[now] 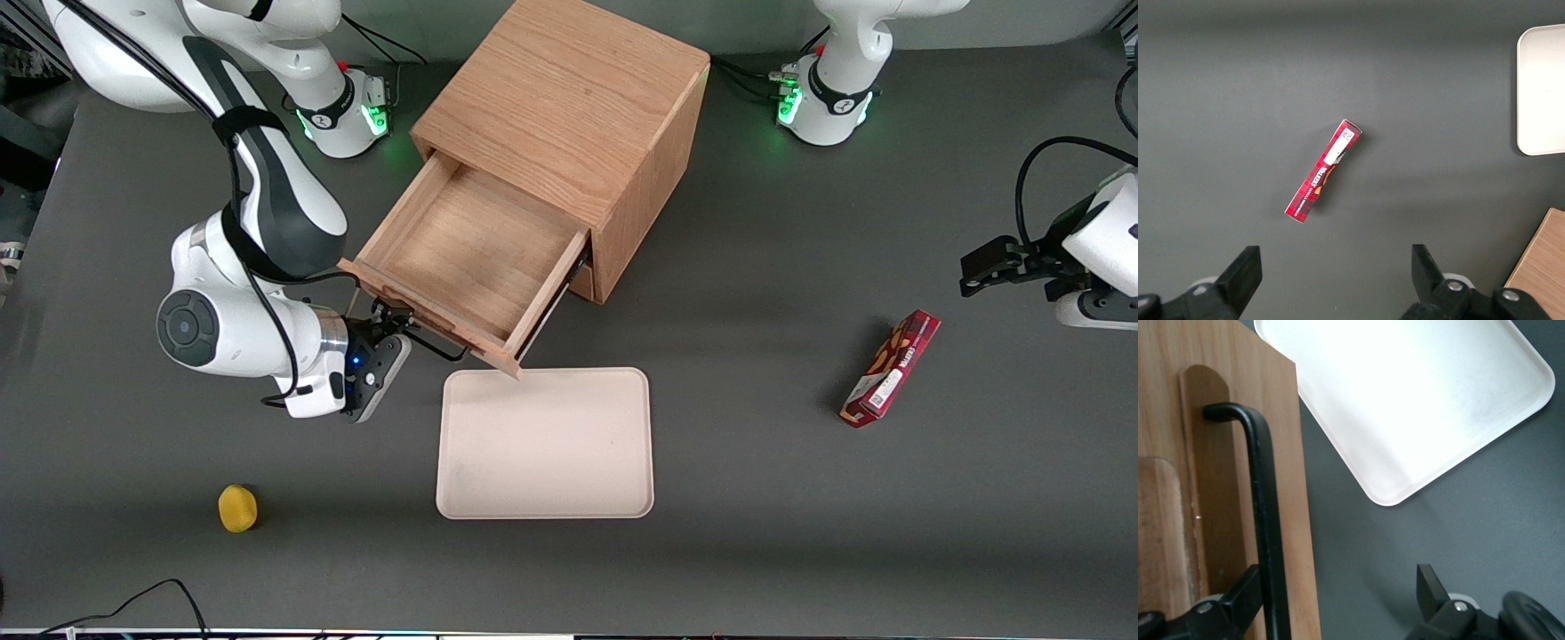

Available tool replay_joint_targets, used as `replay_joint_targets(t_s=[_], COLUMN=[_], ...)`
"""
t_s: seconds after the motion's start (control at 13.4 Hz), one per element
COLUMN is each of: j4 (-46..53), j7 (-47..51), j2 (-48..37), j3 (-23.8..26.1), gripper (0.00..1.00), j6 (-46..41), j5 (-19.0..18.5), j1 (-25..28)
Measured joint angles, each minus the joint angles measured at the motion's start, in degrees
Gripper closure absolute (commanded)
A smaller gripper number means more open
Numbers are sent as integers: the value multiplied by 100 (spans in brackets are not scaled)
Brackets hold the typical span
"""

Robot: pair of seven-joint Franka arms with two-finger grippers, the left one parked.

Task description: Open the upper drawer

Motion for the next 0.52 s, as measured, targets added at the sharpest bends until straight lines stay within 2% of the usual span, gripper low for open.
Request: replay_joint_targets(t_s=[0.52], j4=[575], j7=[-133], j2=[276], j3=[-72], gripper=[0], j6=[-433], j5=[-137], j1=[-1])
